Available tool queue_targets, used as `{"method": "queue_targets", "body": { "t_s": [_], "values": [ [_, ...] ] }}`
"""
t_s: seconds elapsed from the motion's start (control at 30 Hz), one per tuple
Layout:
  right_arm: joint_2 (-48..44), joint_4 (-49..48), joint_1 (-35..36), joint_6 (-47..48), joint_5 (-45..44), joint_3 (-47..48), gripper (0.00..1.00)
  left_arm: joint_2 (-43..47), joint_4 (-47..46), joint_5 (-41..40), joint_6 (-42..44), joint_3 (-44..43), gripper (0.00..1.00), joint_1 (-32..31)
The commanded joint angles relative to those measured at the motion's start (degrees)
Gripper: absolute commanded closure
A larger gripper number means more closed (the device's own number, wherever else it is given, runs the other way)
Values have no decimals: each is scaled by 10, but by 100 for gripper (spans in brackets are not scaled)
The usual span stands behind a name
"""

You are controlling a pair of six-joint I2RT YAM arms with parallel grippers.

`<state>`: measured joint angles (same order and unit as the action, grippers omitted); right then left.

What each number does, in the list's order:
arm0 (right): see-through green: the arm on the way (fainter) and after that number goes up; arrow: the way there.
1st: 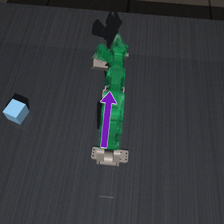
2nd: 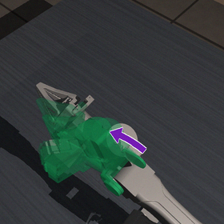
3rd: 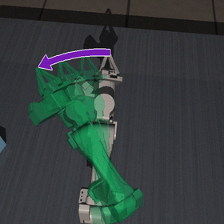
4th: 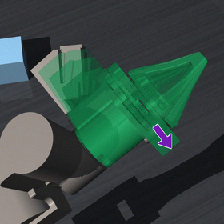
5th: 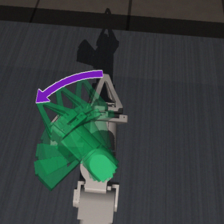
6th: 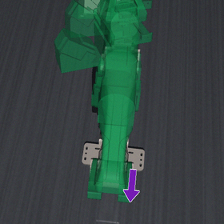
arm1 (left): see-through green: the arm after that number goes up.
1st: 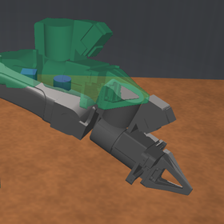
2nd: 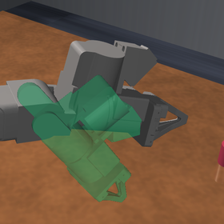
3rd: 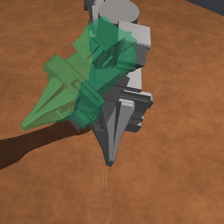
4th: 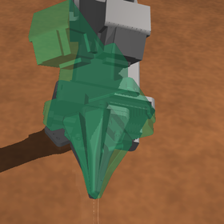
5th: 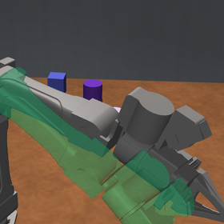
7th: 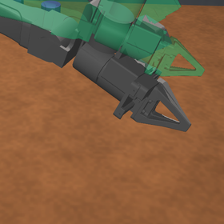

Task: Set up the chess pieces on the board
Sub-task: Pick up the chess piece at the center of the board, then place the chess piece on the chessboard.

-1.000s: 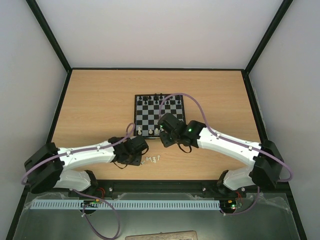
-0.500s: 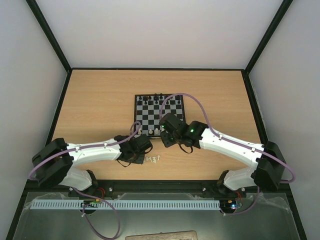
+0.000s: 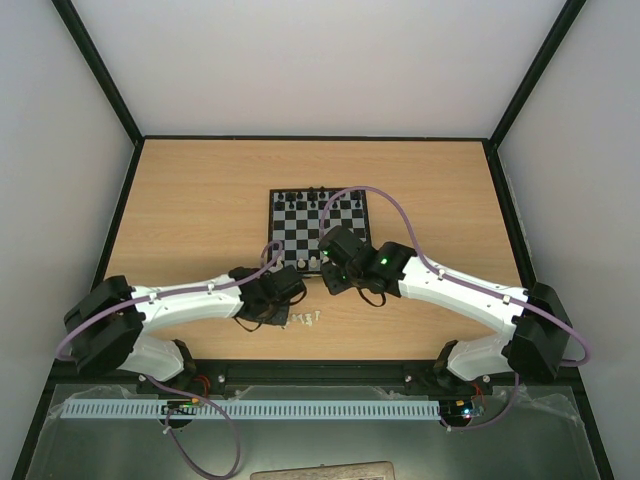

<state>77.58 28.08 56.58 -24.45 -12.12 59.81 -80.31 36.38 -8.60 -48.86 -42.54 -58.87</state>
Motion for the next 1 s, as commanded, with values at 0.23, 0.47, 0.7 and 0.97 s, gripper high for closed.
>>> {"method": "queue_targets", "body": {
  "t_s": [0.23,0.47,0.7,0.97],
  "values": [
    [-19,22,-3,2,-24,15,64,-66,56,-40,96,-168,98,62],
    [-36,25,-3,2,-33,14,63,-165,67,-48,147,-310,98,98],
    [-46,25,-3,4,-31,10,63,-216,52,-51,159,-361,98,130],
    [-73,20,-3,1,-37,5,61,-244,35,-39,166,-358,98,158]
  ]
}}
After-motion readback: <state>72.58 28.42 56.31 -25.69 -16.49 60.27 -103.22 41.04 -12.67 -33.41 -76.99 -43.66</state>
